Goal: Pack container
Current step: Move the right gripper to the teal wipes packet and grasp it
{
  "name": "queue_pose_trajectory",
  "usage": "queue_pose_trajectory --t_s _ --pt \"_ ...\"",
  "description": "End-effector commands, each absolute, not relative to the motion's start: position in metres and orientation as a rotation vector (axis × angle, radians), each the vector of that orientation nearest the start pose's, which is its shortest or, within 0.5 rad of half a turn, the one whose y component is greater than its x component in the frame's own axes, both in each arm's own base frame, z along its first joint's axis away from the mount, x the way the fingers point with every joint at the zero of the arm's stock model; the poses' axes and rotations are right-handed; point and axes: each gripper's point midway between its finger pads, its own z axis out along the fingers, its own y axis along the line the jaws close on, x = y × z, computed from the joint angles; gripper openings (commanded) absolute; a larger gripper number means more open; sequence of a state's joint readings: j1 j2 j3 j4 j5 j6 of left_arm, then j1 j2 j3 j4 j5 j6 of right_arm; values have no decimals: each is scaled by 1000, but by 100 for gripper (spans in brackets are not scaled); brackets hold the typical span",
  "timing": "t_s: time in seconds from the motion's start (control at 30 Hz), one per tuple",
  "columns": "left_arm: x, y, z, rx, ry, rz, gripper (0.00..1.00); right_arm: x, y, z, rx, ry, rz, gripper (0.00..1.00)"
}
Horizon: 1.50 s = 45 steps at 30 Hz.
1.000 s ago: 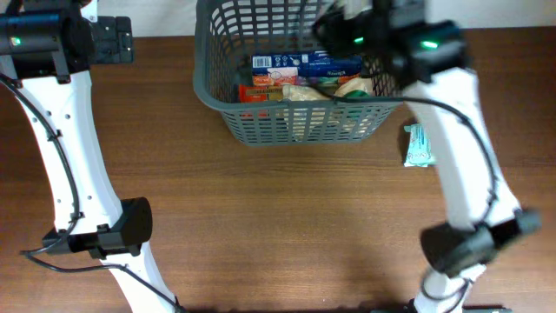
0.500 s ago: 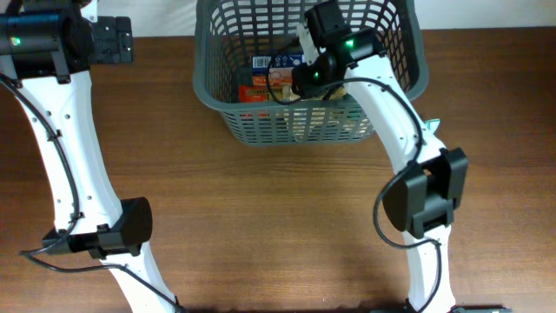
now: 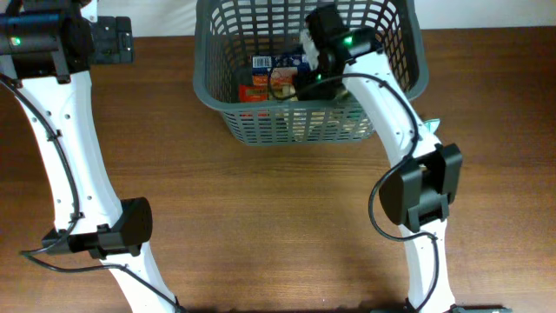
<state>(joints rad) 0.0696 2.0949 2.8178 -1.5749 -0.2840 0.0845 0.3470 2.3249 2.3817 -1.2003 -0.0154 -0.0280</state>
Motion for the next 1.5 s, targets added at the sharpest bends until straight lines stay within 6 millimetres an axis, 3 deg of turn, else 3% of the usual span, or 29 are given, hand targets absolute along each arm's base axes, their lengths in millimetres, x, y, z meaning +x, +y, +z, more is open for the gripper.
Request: queue_pose_trajectory --t_s 0.0,0.07,0.2,0.27,0.37,0.43,0.53,0.63,0.73,0.77,0.8,0.87,0.97,1.1,1.2,1.47 --pt "445 79 374 -133 2404 399 99 511 177 298 -433 2361 141 99" --pt "445 79 374 -133 2404 398 99 504 174 337 -417 2275 154 99" --pt "445 79 374 -133 2404 399 99 483 158 394 -370 2167 121 99" --pt "445 79 374 -133 2404 398 99 474 128 425 -278 2109 0 99" --pt "445 79 374 -133 2404 399 99 451 59 470 -83 2025 -190 99" --pt "445 79 374 -133 2404 398 99 437 18 483 12 2009 -237 99" --pt "445 79 374 -133 2404 399 99 427 -43 478 163 2041 -268 99" --pt "445 79 374 -133 2404 399 99 428 -91 446 294 2130 -188 99" --pt "445 79 374 -133 2404 398 99 437 -129 395 399 2240 -86 99" --pt "445 79 374 -133 2404 398 99 441 -138 372 424 2285 -42 99" --pt "445 79 374 -133 2404 398 99 446 -146 325 461 2373 38 100" --pt "445 79 374 -133 2404 399 99 448 -145 275 491 2473 106 94" --pt "445 79 374 -133 2404 398 99 445 -134 200 512 2621 162 94" --pt "445 79 374 -133 2404 398 99 441 -111 133 483 2742 202 94" --pt "445 79 374 -133 2404 398 99 438 -99 98 462 2797 219 94" --pt "445 79 374 -133 2404 398 99 426 -78 49 434 2880 265 92"
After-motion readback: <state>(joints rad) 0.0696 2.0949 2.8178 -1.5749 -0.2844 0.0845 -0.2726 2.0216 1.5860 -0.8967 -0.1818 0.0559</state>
